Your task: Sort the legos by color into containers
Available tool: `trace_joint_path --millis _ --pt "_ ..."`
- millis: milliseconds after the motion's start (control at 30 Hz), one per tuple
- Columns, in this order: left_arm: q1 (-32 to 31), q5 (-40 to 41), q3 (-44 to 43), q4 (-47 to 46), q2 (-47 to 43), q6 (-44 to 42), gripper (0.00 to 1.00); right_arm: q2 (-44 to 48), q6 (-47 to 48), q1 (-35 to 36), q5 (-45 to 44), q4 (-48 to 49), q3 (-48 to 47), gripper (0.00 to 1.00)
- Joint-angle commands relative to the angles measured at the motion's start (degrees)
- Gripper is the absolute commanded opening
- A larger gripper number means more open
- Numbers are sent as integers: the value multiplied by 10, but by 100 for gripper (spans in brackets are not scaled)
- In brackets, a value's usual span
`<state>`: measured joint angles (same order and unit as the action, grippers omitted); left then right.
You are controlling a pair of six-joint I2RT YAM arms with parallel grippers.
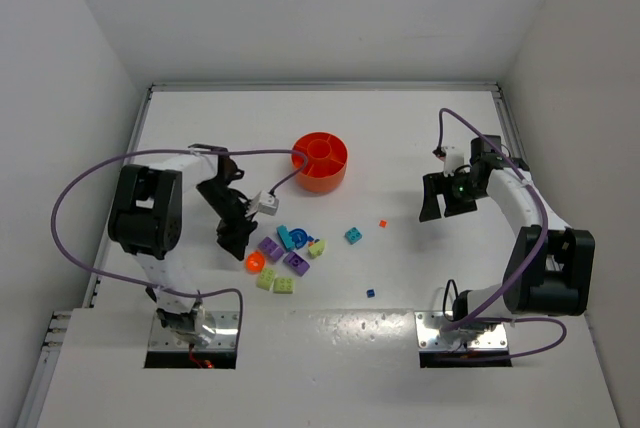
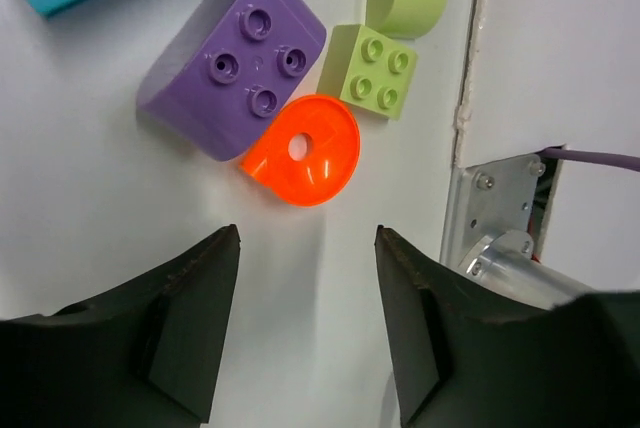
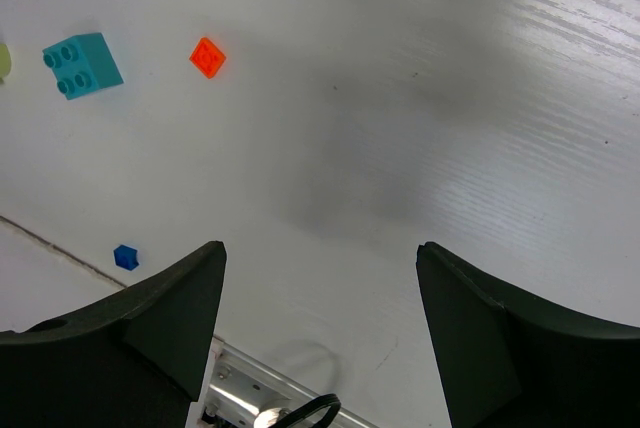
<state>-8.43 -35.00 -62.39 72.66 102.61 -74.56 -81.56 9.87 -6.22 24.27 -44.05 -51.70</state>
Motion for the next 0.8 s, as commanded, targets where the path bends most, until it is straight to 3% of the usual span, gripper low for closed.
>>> trace_joint_path --millis 0,367,767 --pt "8 5 -10 19 31 58 61 15 -1 2 10 4 -22 77" --pt "18 -28 38 -16 43 122 61 20 -1 2 10 4 -17 77" --pt "24 -55 3 -43 78 212 55 25 -1 2 10 4 -16 77"
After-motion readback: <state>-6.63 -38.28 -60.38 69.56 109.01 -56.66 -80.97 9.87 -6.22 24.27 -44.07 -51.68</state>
